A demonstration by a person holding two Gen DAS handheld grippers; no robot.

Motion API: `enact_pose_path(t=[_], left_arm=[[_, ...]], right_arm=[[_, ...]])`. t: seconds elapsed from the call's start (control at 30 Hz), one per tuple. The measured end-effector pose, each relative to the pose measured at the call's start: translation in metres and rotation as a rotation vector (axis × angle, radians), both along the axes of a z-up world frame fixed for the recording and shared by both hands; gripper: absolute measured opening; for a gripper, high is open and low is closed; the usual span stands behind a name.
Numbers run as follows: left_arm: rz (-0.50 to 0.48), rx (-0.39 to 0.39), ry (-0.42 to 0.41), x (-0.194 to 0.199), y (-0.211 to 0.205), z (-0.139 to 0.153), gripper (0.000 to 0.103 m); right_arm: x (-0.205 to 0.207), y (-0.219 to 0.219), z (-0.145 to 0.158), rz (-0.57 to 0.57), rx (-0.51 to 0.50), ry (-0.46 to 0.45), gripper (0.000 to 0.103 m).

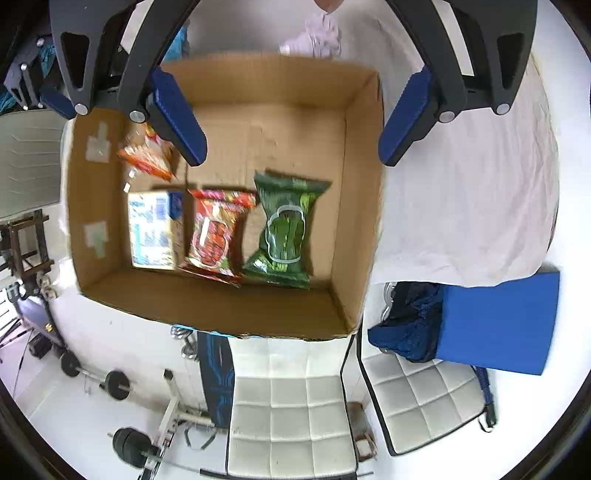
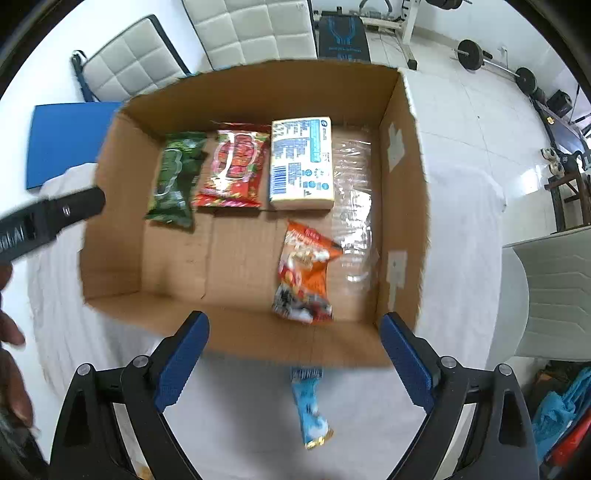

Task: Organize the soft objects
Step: 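Grasp the lilac sock with left tool while right tool grasps the blue Nestle pouch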

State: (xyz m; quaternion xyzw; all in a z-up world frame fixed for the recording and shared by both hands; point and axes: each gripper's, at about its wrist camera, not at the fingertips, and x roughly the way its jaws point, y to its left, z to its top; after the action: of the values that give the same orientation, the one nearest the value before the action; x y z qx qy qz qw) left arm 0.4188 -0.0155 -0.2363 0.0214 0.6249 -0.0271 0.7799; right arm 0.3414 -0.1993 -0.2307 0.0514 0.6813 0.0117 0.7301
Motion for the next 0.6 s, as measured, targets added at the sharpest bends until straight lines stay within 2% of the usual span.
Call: enact_pose_path(t=[0.2,0.37,0.6], left_arm=[[0.021,0.050,-0.035,-0.061,0.008,0.024,0.095],[0.028,-0.008,0.050,-0.103,0.016,0.023,0.095],[-0.008,0.025,0.070,-0.141,0.013,0.017,0.095]], right_arm=[[-0.039,-0.003,0.024,0.005,-0.016,0.012,0.098],[-0.070,-0.002,0.030,0.019,-0.014,0.043,0.098],[-0.090,0.000,0.019,0.023,-0.009,0.074,0.098]])
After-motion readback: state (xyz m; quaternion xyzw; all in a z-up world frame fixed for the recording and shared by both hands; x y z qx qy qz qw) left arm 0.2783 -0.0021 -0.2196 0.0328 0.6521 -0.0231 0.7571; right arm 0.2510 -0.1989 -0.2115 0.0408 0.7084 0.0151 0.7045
